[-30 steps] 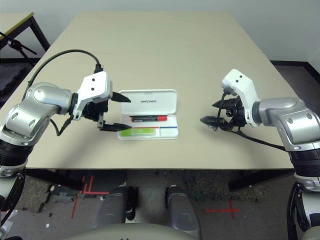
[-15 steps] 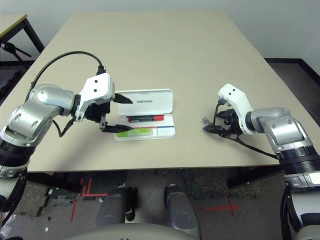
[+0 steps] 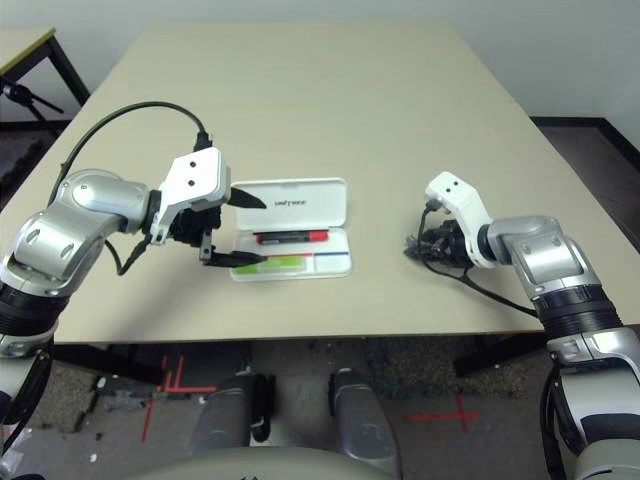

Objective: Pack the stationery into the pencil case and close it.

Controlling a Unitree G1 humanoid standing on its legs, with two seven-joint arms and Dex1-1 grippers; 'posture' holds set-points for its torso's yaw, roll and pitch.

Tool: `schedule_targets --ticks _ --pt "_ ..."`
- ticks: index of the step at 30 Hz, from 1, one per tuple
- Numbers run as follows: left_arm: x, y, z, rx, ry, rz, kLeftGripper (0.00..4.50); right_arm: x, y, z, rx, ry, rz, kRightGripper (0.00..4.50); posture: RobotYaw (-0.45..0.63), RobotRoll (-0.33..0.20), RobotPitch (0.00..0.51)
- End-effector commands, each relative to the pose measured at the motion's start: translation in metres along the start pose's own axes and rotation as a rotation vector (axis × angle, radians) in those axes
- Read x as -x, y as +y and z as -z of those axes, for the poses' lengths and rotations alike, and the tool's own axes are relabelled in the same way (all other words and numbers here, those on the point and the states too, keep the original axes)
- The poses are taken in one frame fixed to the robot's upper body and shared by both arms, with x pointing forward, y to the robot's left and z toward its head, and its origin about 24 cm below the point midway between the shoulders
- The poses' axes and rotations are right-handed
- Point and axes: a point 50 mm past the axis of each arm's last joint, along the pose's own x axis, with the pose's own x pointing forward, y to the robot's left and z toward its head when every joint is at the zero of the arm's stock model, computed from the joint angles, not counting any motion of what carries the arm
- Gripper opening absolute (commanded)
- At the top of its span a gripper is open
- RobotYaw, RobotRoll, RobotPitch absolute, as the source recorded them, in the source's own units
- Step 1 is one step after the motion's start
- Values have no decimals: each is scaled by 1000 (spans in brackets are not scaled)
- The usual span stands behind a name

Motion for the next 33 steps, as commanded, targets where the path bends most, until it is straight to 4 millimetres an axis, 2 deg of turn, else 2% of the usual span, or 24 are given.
schedule_targets --ticks 1,6,10,17,24,33 --pt "-2 -3 1 3 10 8 4500 9 -3 -6 25 -53 5 283 -65 0 84" --pt "0 -1 2 5 13 -1 4500 19 -5 -22 165 -190 -20 285 -65 0 86" --pt "0 0 2 5 11 -4 4500 26 -3 -29 397 -241 -70 285 -63 0 87" --pt "-2 -2 0 5 2 -3 4500 27 5 -45 510 -280 -180 285 -55 0 89" --pt "-4 -3 1 5 5 -9 4500 16 22 -53 549 -233 -325 285 -47 0 90" --pt "-4 -3 3 6 12 -15 4500 -13 41 -72 622 -247 -421 285 -30 0 92"
